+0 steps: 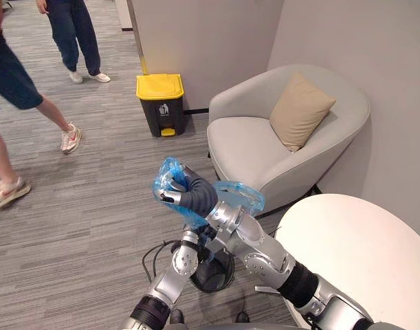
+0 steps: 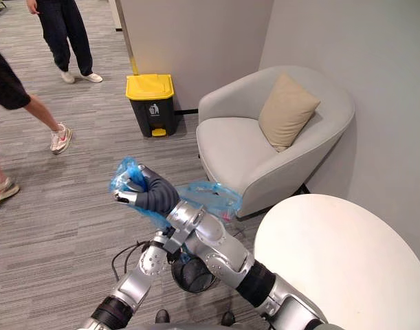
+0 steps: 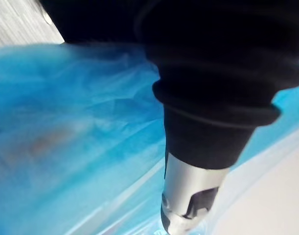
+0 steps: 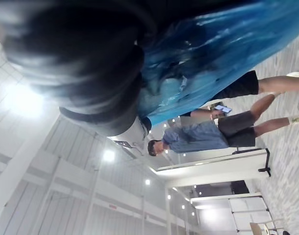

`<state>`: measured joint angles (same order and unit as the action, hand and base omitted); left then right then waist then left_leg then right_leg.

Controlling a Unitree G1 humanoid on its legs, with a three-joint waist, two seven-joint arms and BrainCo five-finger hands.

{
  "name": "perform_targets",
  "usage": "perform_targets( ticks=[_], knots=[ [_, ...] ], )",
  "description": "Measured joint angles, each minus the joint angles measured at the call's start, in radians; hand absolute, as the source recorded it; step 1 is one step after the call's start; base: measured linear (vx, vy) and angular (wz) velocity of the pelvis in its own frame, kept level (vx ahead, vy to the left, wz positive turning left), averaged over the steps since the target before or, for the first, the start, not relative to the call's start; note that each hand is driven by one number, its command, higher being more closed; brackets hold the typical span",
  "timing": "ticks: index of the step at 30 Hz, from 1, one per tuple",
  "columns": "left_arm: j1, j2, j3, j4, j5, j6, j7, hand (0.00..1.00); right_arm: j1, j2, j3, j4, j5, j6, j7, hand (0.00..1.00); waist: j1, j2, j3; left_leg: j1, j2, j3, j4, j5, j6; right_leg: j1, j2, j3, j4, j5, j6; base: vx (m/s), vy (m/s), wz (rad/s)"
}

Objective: Gather rubbish on tea table into small bin, then transfer packed bag to large trash can.

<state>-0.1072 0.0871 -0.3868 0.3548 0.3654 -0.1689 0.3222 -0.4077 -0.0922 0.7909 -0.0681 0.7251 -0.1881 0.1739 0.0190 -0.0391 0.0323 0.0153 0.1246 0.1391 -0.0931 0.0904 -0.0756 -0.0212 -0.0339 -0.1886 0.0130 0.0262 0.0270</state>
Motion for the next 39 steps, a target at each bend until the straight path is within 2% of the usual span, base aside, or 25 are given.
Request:
perform_targets(
  ticks=[13, 14, 20, 24, 30, 33, 36, 39],
  knots=[
    [-0.003, -0.004, 0.002, 0.002, -0.045, 0.007, 0.008, 1.00, 0.000, 0.003, 0.033, 0.000, 0.018, 0.000, 0.000, 1.00, -0.003, 0.001, -0.012, 0.014, 0.001, 0.002, 0.000, -0.001, -0.001, 0.014, -0.001, 0.001, 0.000, -0.001, 0.000, 0.00, 0.000, 0.00],
    [-0.003, -0.004, 0.005, 0.003, -0.054, 0.006, 0.007, 1.00, 0.001, 0.003, 0.032, 0.000, 0.007, 0.000, 0.001, 0.00, -0.003, 0.001, -0.012, 0.014, 0.001, 0.002, 0.000, -0.001, -0.001, 0.013, -0.001, 0.001, 0.000, -0.001, 0.000, 0.00, 0.000, 0.00],
    [0.008, -0.005, 0.034, 0.051, -0.094, 0.005, -0.017, 1.00, 0.072, -0.012, -0.022, -0.036, -0.120, -0.003, 0.006, 0.00, -0.004, 0.001, -0.012, 0.008, 0.000, 0.002, -0.001, -0.001, -0.001, 0.006, -0.002, 0.002, 0.000, -0.001, 0.000, 0.00, 0.000, 0.00],
    [0.024, -0.004, 0.085, 0.071, -0.123, 0.005, -0.032, 1.00, 0.139, -0.066, -0.103, -0.043, -0.232, -0.011, 0.006, 0.00, -0.004, 0.001, -0.011, 0.000, 0.000, 0.001, -0.001, 0.000, 0.000, -0.003, -0.001, 0.001, 0.001, -0.001, 0.001, 0.00, 0.000, 0.00],
    [0.062, -0.002, 0.164, 0.088, -0.176, 0.005, -0.039, 1.00, 0.203, -0.149, -0.207, -0.043, -0.484, -0.052, -0.027, 0.00, -0.006, 0.002, -0.011, 0.000, -0.001, 0.002, -0.001, 0.000, 0.000, -0.003, -0.001, 0.002, 0.002, -0.001, 0.001, 0.00, 0.000, 0.00],
    [0.091, 0.010, 0.199, 0.089, -0.200, 0.004, -0.040, 1.00, 0.210, -0.198, -0.218, -0.043, -0.666, -0.082, -0.067, 0.00, -0.006, 0.003, -0.010, 0.002, 0.000, 0.005, -0.001, 0.000, 0.000, -0.004, -0.002, 0.005, 0.004, -0.001, 0.001, 0.00, 0.000, 0.00],
    [0.095, 0.018, 0.206, 0.105, -0.208, 0.003, -0.040, 1.00, 0.210, -0.225, -0.226, -0.043, -0.790, -0.097, -0.093, 0.00, -0.004, 0.005, -0.009, 0.002, 0.000, 0.005, -0.001, -0.001, 0.000, -0.004, -0.002, 0.006, 0.004, -0.001, 0.001, 0.00, 0.000, 0.00],
    [0.101, 0.018, 0.237, 0.118, -0.223, 0.004, -0.040, 1.00, 0.214, -0.231, -0.242, -0.043, -0.864, -0.113, -0.111, 0.00, -0.005, 0.007, -0.008, 0.002, 0.000, 0.006, -0.001, -0.001, 0.000, -0.004, -0.003, 0.006, 0.004, -0.002, 0.001, 0.00, 0.000, 0.00]
  ],
)
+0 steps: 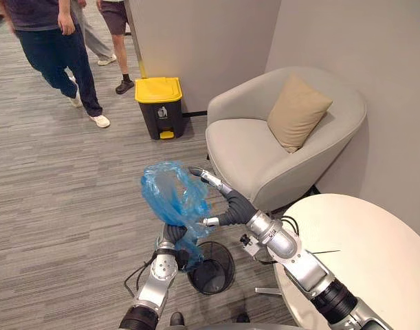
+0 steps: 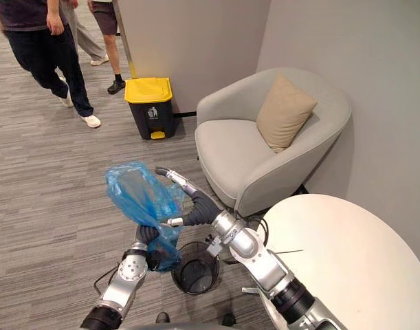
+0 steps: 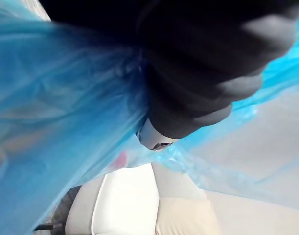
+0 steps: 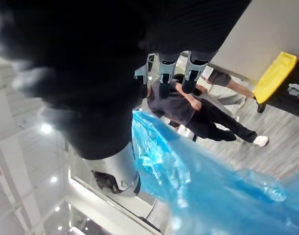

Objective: Gather rubbish on tea table into small bin, then transfer packed bag to large trash can.

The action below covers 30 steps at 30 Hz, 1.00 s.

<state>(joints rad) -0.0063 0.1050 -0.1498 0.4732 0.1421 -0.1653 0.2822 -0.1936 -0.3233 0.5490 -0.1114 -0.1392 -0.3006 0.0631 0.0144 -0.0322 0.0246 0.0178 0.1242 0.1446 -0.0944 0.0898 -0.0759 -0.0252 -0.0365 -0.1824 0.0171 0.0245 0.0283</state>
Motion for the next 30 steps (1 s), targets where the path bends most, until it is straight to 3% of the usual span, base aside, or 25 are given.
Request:
perform_targets(
  ticks=[6, 7, 9, 12, 14, 17, 26, 30],
  knots=[
    [0.042, -0.002, 0.053, 0.013, -0.036, 0.000, -0.006, 1.00, 0.108, 0.023, -0.160, 0.022, -0.028, -0.004, -0.039, 0.00, 0.001, 0.011, 0.007, 0.000, -0.001, 0.000, 0.000, 0.000, 0.000, 0.000, 0.000, 0.000, 0.000, 0.000, 0.001, 0.00, 0.000, 0.00],
    [0.078, -0.001, 0.122, 0.043, -0.063, -0.001, -0.043, 1.00, 0.192, 0.097, -0.310, 0.162, 0.052, 0.005, -0.044, 0.00, -0.001, 0.024, 0.015, 0.003, -0.002, -0.002, 0.000, 0.000, 0.000, 0.003, 0.000, -0.003, -0.001, -0.001, 0.001, 0.00, 0.000, 0.03],
    [0.098, 0.003, 0.136, 0.053, -0.063, 0.000, -0.059, 1.00, 0.210, 0.108, -0.345, 0.217, 0.103, 0.034, -0.048, 0.00, -0.005, 0.029, 0.018, 0.000, -0.003, -0.004, 0.000, 0.000, 0.000, 0.003, -0.001, -0.006, -0.004, -0.001, 0.001, 0.00, 0.000, 0.02],
    [0.111, 0.003, 0.146, 0.062, -0.063, -0.003, -0.065, 1.00, 0.226, 0.123, -0.361, 0.234, 0.112, 0.029, -0.046, 0.00, -0.003, 0.029, 0.019, -0.001, -0.002, -0.007, 0.000, -0.001, -0.001, 0.005, 0.000, -0.010, -0.009, -0.001, 0.001, 0.00, 0.000, 0.03],
    [0.127, 0.001, 0.182, 0.103, -0.063, -0.009, -0.095, 1.00, 0.234, 0.182, -0.442, 0.377, 0.146, 0.028, -0.044, 0.00, -0.002, 0.029, 0.019, -0.003, -0.004, -0.009, 0.000, 0.000, 0.000, 0.007, -0.002, -0.013, -0.014, -0.001, 0.001, 0.00, 0.000, 0.03],
    [0.159, 0.007, 0.203, 0.147, -0.063, -0.008, -0.127, 1.00, 0.252, 0.198, -0.518, 0.531, 0.180, 0.053, -0.060, 0.00, -0.001, 0.031, 0.020, -0.007, -0.008, -0.014, 0.000, -0.001, -0.001, 0.009, -0.004, -0.018, -0.021, -0.001, 0.002, 0.01, 0.001, 0.05],
    [0.186, 0.009, 0.203, 0.276, -0.062, -0.008, -0.173, 1.00, 0.282, 0.197, -0.546, 0.783, 0.163, 0.087, -0.062, 0.00, -0.003, 0.043, 0.027, -0.004, -0.010, -0.033, -0.001, -0.001, -0.001, 0.024, -0.005, -0.039, -0.037, -0.002, 0.004, 0.01, -0.002, 0.06],
    [0.201, 0.008, 0.202, 0.288, -0.062, -0.008, -0.175, 1.00, 0.285, 0.198, -0.562, 0.798, 0.155, 0.089, -0.063, 0.00, -0.005, 0.044, 0.028, -0.001, -0.011, -0.034, -0.001, -0.001, -0.001, 0.027, -0.006, -0.041, -0.037, -0.004, 0.007, 0.00, 0.000, 0.00]
  ],
)
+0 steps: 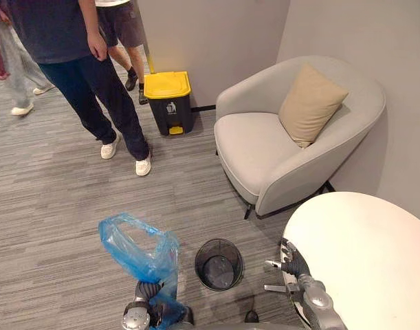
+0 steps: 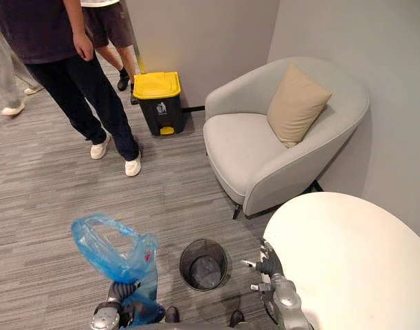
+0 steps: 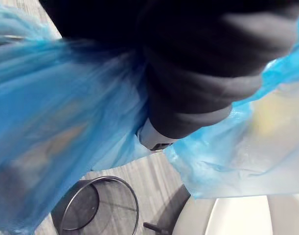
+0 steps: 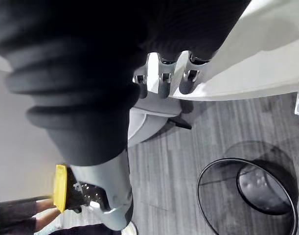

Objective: Gather rubbish on tea table into small bin, then transfer packed bag to large trash can.

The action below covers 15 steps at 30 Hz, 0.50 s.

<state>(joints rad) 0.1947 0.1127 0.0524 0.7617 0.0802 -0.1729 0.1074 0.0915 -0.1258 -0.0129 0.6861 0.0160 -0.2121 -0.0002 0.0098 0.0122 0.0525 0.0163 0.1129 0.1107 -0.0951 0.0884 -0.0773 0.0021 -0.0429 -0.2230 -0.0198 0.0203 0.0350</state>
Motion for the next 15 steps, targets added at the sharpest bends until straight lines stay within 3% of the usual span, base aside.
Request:
perform_targets(
  ticks=[15],
  knots=[
    [0.004, -0.010, -0.011, 0.034, -0.001, 0.000, -0.020, 1.00, -0.015, -0.001, -0.023, 0.041, 0.001, 0.001, -0.021, 0.00, 0.002, 0.001, 0.007, 0.013, -0.013, 0.019, -0.002, -0.011, 0.007, 0.001, -0.014, 0.019, 0.007, -0.008, 0.013, 0.01, 0.005, -0.03]
  ],
)
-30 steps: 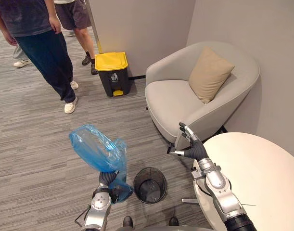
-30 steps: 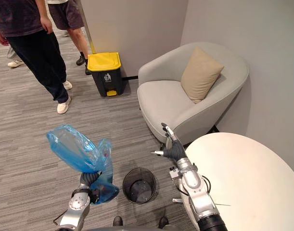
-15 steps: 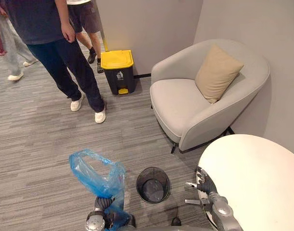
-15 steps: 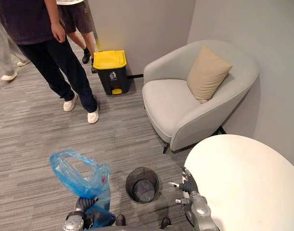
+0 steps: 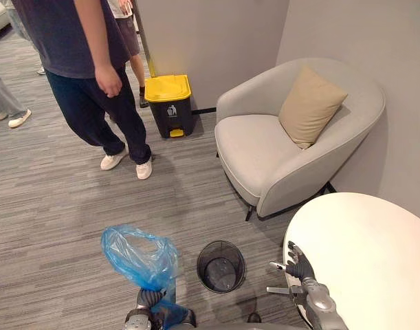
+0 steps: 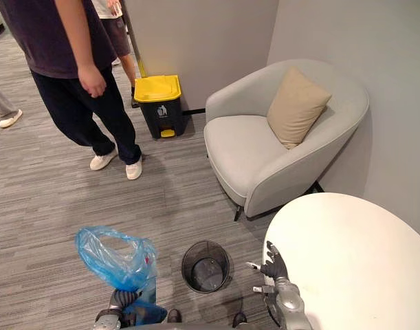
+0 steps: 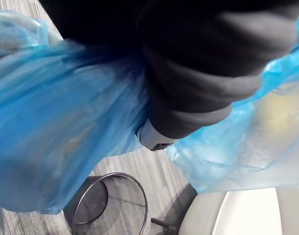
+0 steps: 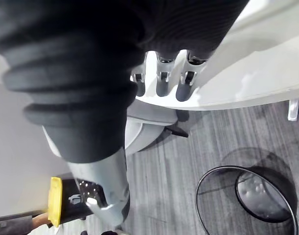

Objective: Gather rubbish on tea table into small bin, then transfer packed bag to large trash can.

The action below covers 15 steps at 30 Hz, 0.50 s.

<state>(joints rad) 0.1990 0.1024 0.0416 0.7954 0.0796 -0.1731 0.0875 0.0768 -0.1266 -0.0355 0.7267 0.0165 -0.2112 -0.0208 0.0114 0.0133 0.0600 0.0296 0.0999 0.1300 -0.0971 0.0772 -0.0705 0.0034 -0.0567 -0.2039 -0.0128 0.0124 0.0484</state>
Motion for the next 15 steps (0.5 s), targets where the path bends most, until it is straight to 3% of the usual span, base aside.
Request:
perform_targets(
  ticks=[5, 8, 9, 10, 11, 12, 13, 15],
  knots=[
    [-0.024, 0.002, -0.001, -0.023, -0.009, -0.001, -0.001, 1.00, -0.098, 0.000, 0.017, -0.015, -0.008, 0.002, -0.008, 0.00, 0.002, -0.012, 0.045, -0.074, -0.001, 0.068, 0.037, -0.004, 0.008, -0.145, -0.009, 0.075, 0.114, -0.003, 0.001, -0.03, 0.017, -0.39],
    [-0.073, 0.003, -0.004, -0.063, -0.013, -0.001, -0.001, 1.00, -0.107, -0.002, 0.041, -0.084, -0.015, 0.004, -0.022, 0.00, 0.002, -0.019, 0.088, -0.131, -0.011, 0.064, 0.148, -0.049, 0.030, -0.192, -0.035, 0.094, 0.203, -0.022, 0.017, -0.09, 0.039, -0.01],
    [-0.072, 0.007, -0.002, -0.089, -0.024, -0.007, -0.001, 1.00, -0.107, -0.005, 0.057, -0.103, -0.015, 0.004, -0.022, 0.00, 0.001, -0.015, 0.091, -0.147, 0.004, 0.068, 0.165, -0.060, 0.043, -0.190, -0.037, 0.103, 0.233, -0.049, 0.029, -0.10, 0.022, 0.25],
    [-0.077, 0.014, 0.002, -0.103, -0.030, -0.013, 0.000, 1.00, -0.099, 0.005, 0.076, -0.124, -0.015, 0.003, -0.022, 0.00, -0.003, -0.015, 0.093, -0.157, 0.002, 0.054, 0.187, -0.062, 0.045, -0.228, -0.049, 0.129, 0.421, -0.148, 0.028, -0.10, 0.000, 0.41],
    [-0.075, 0.019, 0.001, -0.110, -0.030, -0.015, 0.000, 1.00, -0.098, 0.009, 0.087, -0.126, -0.016, 0.002, -0.022, 0.00, -0.001, -0.015, 0.094, -0.158, -0.004, 0.041, 0.200, -0.064, 0.045, -0.235, -0.052, 0.131, 0.510, -0.185, 0.040, -0.02, -0.055, 0.68],
    [-0.067, 0.021, 0.003, -0.121, -0.030, -0.018, 0.000, 1.00, -0.099, 0.019, 0.103, -0.126, -0.017, 0.000, -0.018, 0.00, 0.004, -0.036, 0.084, -0.174, -0.015, 0.017, 0.231, -0.063, 0.041, -0.229, -0.061, 0.148, 0.604, -0.232, 0.067, -0.02, -0.115, 0.66],
    [-0.062, 0.028, 0.013, -0.125, -0.031, -0.020, 0.001, 1.00, -0.109, 0.023, 0.113, -0.131, -0.018, -0.001, -0.018, 0.00, 0.011, -0.052, 0.078, -0.214, -0.027, 0.000, 0.273, -0.063, 0.038, -0.227, -0.060, 0.163, 0.577, -0.257, 0.074, -0.07, -0.123, 0.63],
    [-0.057, 0.005, 0.019, -0.128, -0.033, -0.021, 0.002, 1.00, -0.127, 0.018, 0.111, -0.151, -0.017, -0.003, -0.022, 0.00, 0.035, -0.025, 0.080, -0.258, -0.012, -0.023, 0.262, -0.040, 0.019, -0.190, -0.014, 0.178, 0.429, -0.262, 0.050, -0.14, -0.080, 0.25]
  ],
)
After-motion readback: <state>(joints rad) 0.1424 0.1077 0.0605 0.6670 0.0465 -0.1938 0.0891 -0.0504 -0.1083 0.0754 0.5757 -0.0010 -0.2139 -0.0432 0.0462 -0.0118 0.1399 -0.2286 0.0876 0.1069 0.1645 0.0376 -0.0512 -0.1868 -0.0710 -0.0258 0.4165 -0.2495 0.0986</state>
